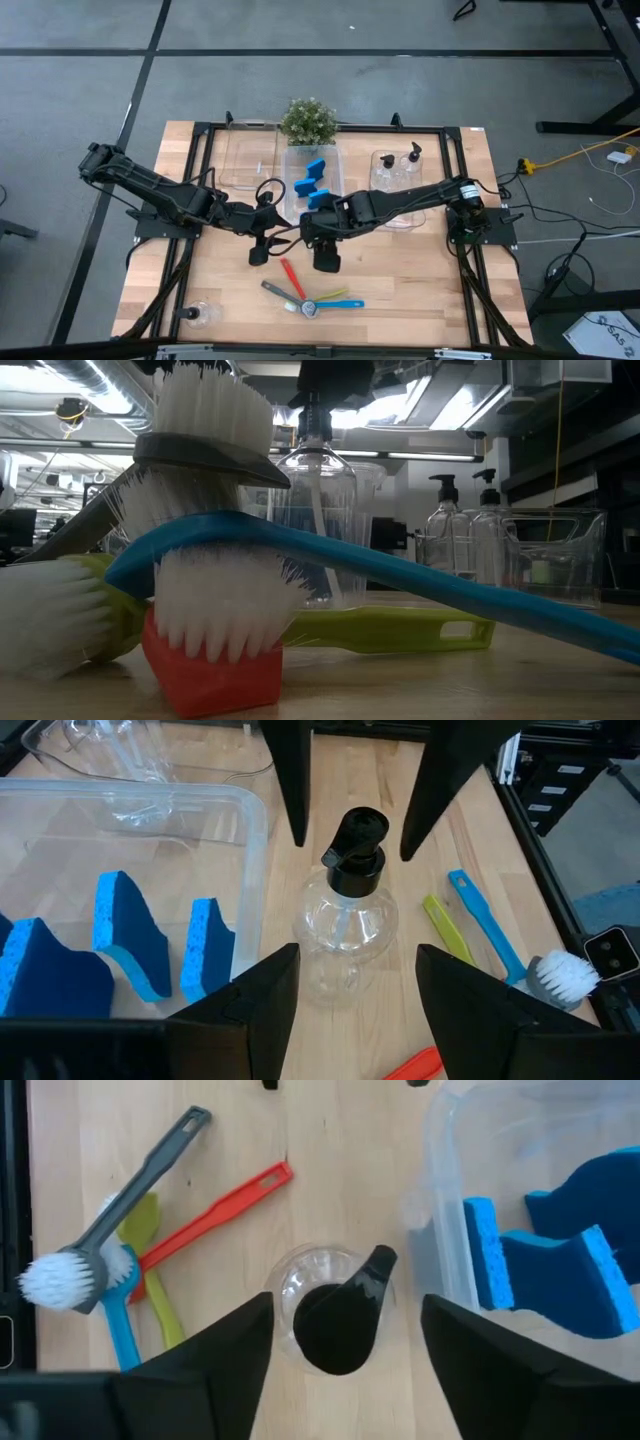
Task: Pick & Place Kitchen Sink Supplies
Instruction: Put the transparent bottle into the right transparent bin
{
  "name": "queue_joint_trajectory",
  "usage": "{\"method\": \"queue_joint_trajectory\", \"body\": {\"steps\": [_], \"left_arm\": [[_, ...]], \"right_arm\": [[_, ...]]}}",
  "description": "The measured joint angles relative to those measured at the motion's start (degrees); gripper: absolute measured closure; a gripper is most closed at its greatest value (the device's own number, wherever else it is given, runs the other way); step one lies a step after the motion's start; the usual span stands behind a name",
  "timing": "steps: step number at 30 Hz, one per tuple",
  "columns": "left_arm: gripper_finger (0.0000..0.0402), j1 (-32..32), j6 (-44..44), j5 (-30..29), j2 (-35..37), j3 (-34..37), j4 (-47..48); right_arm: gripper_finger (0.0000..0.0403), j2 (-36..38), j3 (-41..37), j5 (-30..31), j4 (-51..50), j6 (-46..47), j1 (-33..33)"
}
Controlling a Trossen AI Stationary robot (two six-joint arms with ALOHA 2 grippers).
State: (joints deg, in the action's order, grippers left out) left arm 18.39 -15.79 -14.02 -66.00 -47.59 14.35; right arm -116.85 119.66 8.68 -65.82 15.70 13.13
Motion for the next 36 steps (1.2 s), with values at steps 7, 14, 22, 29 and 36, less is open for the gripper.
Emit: {"method": "queue_joint_trajectory", "body": {"steps": [7,14,22,29,36], "left_arm": [[0.0207,0.0,0.0,0.0,0.0,0.0,0.0],[0.0206,0.0,0.0,0.0,0.0,0.0,0.0],[0.0206,0.0,0.0,0.1,0.0,0.0,0.0],[0.0207,0.0,0.0,0.2,0.0,0.0,0.0],[0.0207,0.0,0.0,0.2,0.0,0.0,0.0]], "right_arm": [[0.0238,0.0,0.0,2.2,0.0,0.3,0.0],[0.0327,0.0,0.0,2.3,-0.3,-0.7,-0.2],[0.0386,0.0,0.0,1.8,-0.2,-2.9,-0.2],[0.0344,0.0,0.0,-5.4,-2.9,-5.2,-0.3],[0.0338,1.6,0.0,-8.7,-7.8,-5.8,0.5]]}}
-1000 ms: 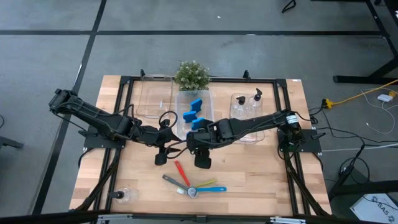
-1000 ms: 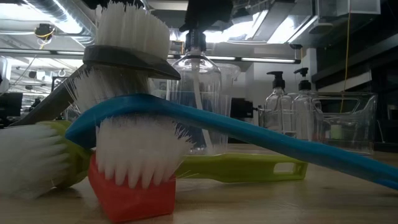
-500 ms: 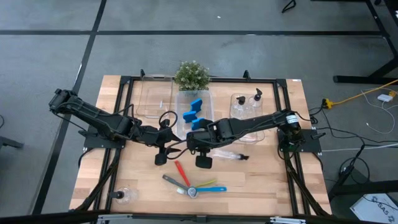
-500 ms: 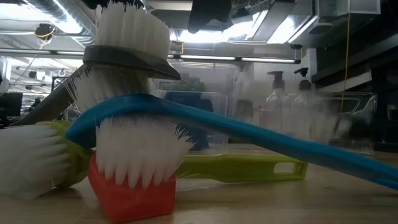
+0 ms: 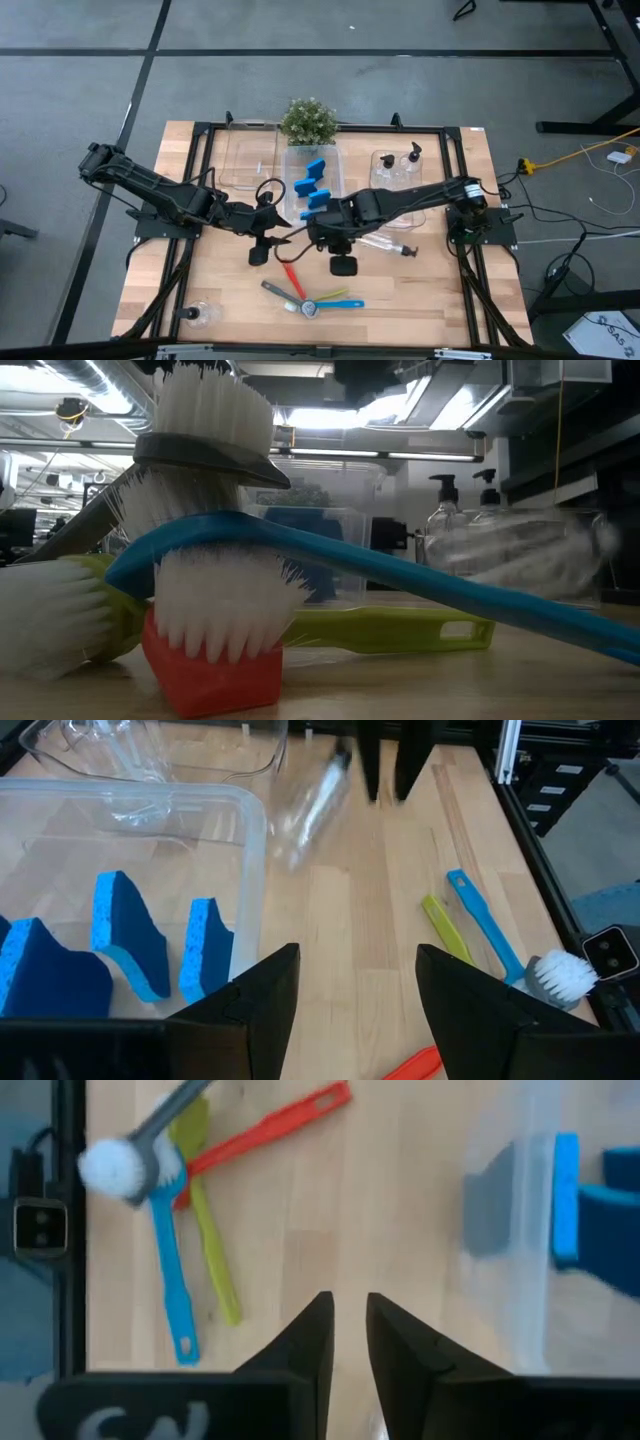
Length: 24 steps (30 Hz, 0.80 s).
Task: Pick & Place Kitchen Sink Supplies
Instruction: Put the transparent bottle into the right transparent bin
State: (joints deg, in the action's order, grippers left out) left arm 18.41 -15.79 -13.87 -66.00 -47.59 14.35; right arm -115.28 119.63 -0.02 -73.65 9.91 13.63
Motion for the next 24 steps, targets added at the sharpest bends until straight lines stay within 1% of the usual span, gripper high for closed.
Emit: {"method": "queue_joint_trajectory", "body": {"steps": [3,6,13,16,19,24], "left_arm": [[0.0206,0.0,0.0,0.0,0.0,0.0,-0.1],[0.0206,0.0,0.0,0.0,0.0,0.0,-0.6],[0.0206,0.0,-1.4,0.7,0.0,0.0,-2.1],[0.0205,0.1,-1.6,2.7,0.0,0.0,-3.4],[0.0207,0.4,-1.6,4.6,0.0,0.0,-4.6],[0.0206,0.4,-1.6,4.6,0.0,0.0,-6.9]], "right_arm": [[0.0338,1.9,0.0,1.2,-2.4,1.7,1.4],[0.0338,4.2,0.0,4.3,-4.4,3.4,3.5],[0.0338,9.6,0.0,9.6,-7.9,3.8,10.9],[0.0338,11.8,-0.9,14.8,-9.3,6.5,14.0],[0.0338,15.6,-6.5,18.7,-8.6,10.9,16.7],[0.0338,24.2,-23.4,18.8,0.6,18.2,19.3]]}}
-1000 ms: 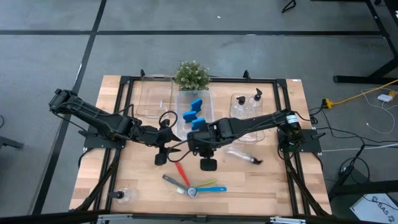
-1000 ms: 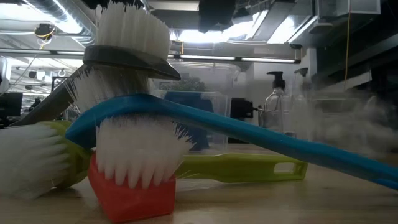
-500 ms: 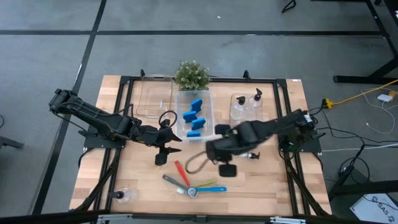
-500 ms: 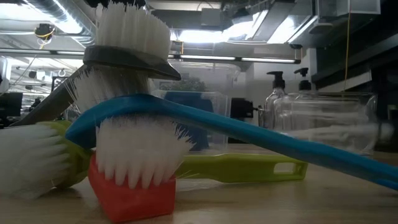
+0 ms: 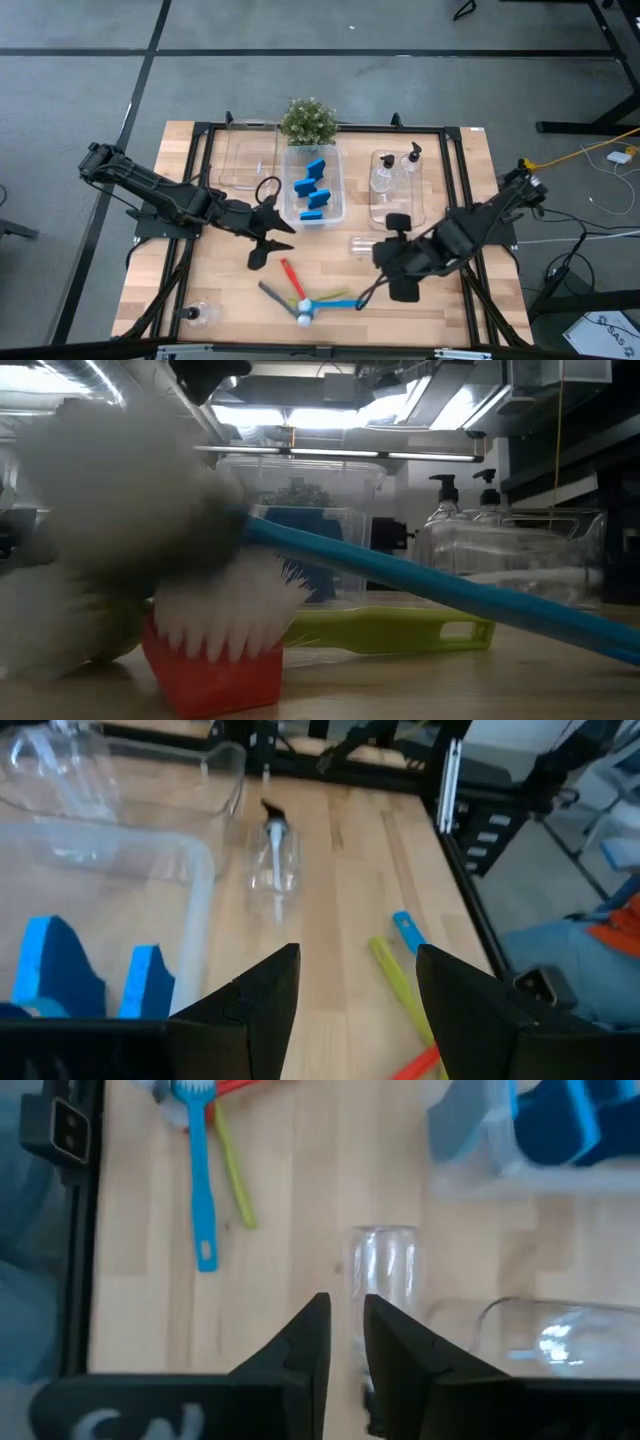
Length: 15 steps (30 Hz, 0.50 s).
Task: Pick & Place Kitchen Sink Supplies
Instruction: Put the transparent bottle into the right transparent bin
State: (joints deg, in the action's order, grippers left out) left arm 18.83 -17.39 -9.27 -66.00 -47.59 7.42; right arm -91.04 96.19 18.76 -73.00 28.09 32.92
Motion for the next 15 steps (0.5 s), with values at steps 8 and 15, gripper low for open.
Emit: {"method": "queue_joint_trajectory", "body": {"steps": [8,15], "left_arm": [[0.0212,-0.2,1.6,-0.1,0.0,0.0,-2.9],[0.0212,-1.0,5.4,-1.2,0.0,0.0,-3.6]], "right_arm": [[0.0338,10.9,-20.0,-1.0,9.0,13.0,0.4],[0.0338,12.0,-28.8,-4.8,10.7,22.1,0.7]]}}
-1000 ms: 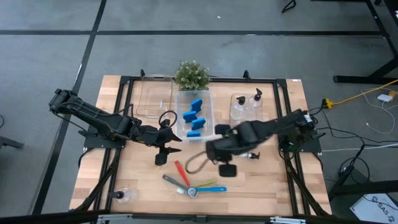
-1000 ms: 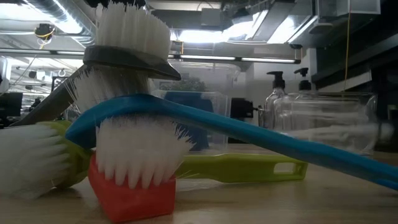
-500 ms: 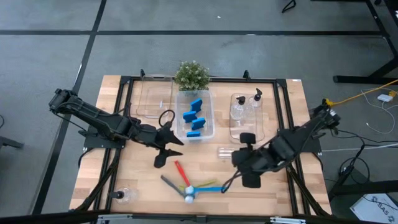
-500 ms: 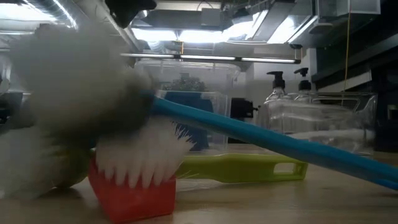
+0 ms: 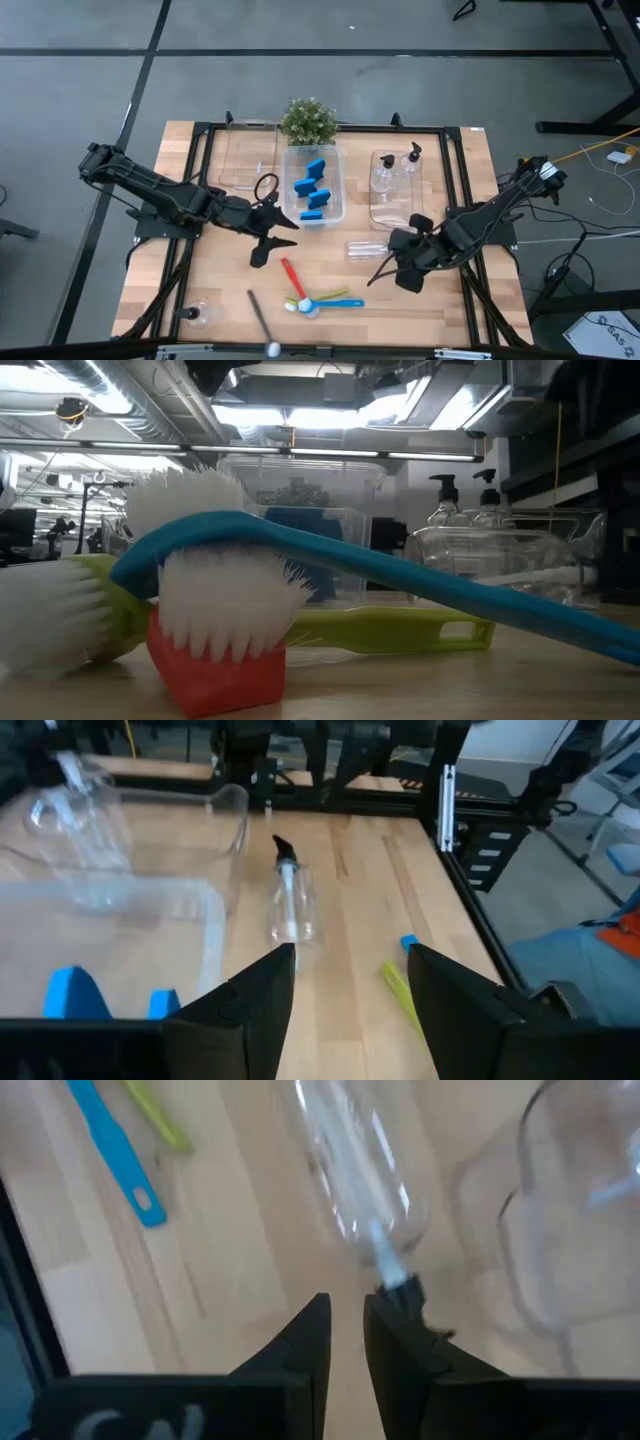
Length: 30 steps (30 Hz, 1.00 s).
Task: Pick & Place Kitchen Sink Supplies
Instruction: Put the transparent bottle into the right transparent bin
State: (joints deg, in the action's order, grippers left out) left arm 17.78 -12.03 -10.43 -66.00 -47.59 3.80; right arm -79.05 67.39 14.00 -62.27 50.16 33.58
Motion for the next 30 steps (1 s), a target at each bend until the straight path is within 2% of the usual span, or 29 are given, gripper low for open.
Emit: {"method": "queue_joint_trajectory", "body": {"steps": [5,10,15,30], "left_arm": [[0.0215,0.0,3.6,0.8,0.0,0.0,-3.9],[0.0222,0.0,6.7,2.4,0.0,0.0,-7.1],[0.0232,-0.8,5.8,2.6,0.0,0.0,-7.0],[0.0245,-1.8,3.8,4.6,0.0,0.0,-6.6]], "right_arm": [[0.0338,0.1,-3.8,-5.0,2.1,3.2,0.3],[0.0338,0.1,-6.4,-5.0,1.1,5.9,0.9],[0.0338,0.1,-9.2,-4.6,1.9,8.5,0.9],[0.0338,0.1,-10.6,-3.1,8.9,4.7,0.9]]}}
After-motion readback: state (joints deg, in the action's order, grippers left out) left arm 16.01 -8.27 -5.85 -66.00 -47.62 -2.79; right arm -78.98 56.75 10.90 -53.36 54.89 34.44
